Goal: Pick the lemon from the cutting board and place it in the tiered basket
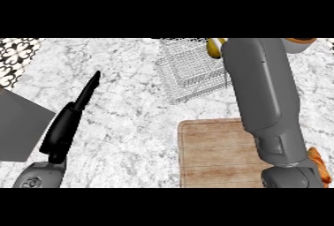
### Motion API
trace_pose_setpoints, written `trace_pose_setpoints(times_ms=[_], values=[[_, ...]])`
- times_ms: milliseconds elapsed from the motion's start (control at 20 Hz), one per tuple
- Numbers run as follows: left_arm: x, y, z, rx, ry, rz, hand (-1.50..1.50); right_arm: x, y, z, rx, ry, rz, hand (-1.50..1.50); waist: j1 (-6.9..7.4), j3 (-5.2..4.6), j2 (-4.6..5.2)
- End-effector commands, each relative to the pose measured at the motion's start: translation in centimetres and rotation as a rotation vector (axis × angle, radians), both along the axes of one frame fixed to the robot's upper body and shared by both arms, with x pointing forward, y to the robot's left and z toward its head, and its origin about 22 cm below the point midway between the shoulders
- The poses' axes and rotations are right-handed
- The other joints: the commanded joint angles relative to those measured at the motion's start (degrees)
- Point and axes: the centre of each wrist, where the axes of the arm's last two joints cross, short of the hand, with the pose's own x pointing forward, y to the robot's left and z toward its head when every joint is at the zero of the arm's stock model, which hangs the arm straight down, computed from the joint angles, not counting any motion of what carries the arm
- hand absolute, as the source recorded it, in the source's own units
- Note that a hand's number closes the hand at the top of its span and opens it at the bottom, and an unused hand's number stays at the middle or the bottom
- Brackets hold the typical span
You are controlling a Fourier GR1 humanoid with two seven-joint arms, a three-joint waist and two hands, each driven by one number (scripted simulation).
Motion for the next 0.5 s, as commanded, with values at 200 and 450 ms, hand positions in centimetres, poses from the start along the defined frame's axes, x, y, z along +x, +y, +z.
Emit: trace_pose_setpoints(times_ms=[200, 450], values=[[-0.6, 0.5, -0.3, -0.005, 0.01, 0.028, 0.0, 1.2, -0.5, 0.8, 0.032, -0.38, -0.213, -1.5, -1.37, -0.09, -0.77], [-0.9, 1.9, -1.0, 0.01, 0.036, 0.09, 0.0, 0.6, -2.7, 1.2, 0.068, -0.399, -0.411, -1.5, -4.87, -0.1, -2.16]])
